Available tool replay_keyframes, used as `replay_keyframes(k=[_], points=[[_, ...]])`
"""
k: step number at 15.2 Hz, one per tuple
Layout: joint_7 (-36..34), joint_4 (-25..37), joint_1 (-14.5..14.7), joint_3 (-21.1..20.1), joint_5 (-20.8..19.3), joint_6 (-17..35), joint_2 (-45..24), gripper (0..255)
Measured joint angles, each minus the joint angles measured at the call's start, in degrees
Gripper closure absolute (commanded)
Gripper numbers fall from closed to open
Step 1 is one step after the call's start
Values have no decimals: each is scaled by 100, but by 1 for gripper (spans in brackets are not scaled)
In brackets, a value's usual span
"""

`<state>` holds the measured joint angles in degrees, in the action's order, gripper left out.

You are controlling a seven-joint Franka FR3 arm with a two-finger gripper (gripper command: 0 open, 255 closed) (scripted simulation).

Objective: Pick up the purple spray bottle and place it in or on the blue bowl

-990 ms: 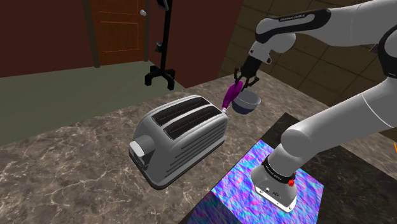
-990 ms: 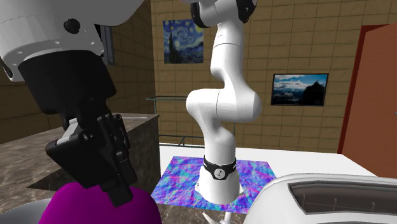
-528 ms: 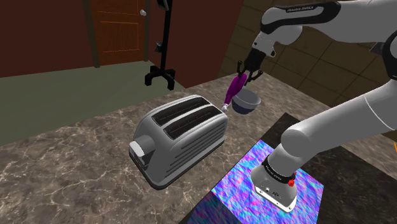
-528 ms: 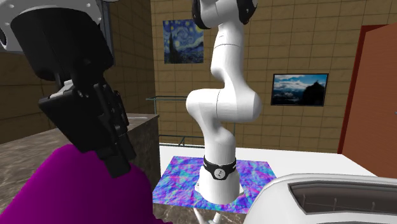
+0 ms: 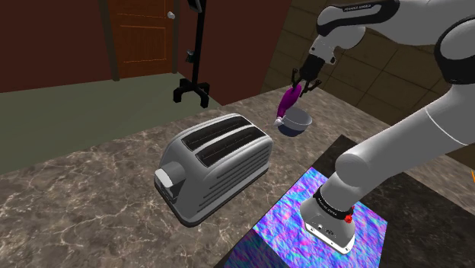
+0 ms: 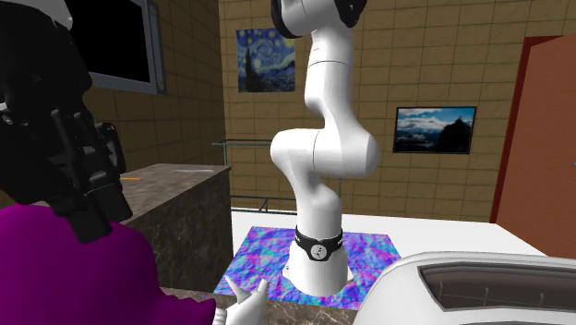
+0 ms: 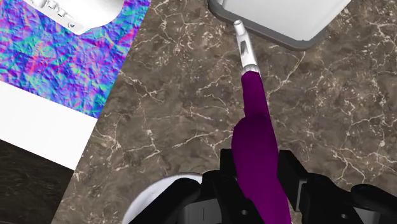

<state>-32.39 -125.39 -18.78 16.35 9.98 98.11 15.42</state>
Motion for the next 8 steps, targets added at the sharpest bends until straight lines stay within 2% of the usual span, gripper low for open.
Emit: replay_keyframes(k=[8], points=[[1086,1287,-358,651,67,-276,-1298,255]])
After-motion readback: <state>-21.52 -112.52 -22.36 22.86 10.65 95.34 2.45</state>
